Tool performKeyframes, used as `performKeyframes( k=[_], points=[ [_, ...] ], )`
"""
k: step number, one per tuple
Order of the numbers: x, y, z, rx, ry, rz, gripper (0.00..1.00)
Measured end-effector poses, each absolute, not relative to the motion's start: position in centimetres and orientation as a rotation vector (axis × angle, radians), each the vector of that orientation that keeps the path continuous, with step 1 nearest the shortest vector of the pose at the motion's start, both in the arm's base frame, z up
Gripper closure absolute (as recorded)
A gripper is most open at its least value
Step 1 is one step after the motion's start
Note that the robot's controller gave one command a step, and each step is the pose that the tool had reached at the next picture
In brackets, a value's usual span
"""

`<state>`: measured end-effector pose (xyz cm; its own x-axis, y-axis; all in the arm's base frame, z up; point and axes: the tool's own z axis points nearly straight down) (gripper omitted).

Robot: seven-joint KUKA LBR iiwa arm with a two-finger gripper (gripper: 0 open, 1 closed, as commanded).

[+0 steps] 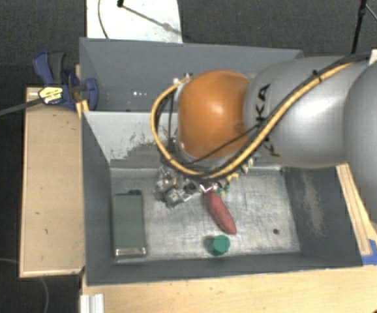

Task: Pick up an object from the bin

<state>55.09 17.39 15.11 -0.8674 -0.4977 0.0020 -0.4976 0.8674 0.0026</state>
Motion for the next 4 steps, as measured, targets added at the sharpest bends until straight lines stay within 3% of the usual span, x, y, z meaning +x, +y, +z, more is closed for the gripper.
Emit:
performKeyframes(
  k=[2, 3, 4],
  points=[
    [55.9, 17.0, 16.8, 0.881, -3.019, -0.001, 1.00],
    [55.9, 16.6, 15.8, 0.910, -3.010, -0.001, 1.00],
    [55.8, 16.8, 16.7, 0.927, -3.002, -0.001, 1.00]
  ],
)
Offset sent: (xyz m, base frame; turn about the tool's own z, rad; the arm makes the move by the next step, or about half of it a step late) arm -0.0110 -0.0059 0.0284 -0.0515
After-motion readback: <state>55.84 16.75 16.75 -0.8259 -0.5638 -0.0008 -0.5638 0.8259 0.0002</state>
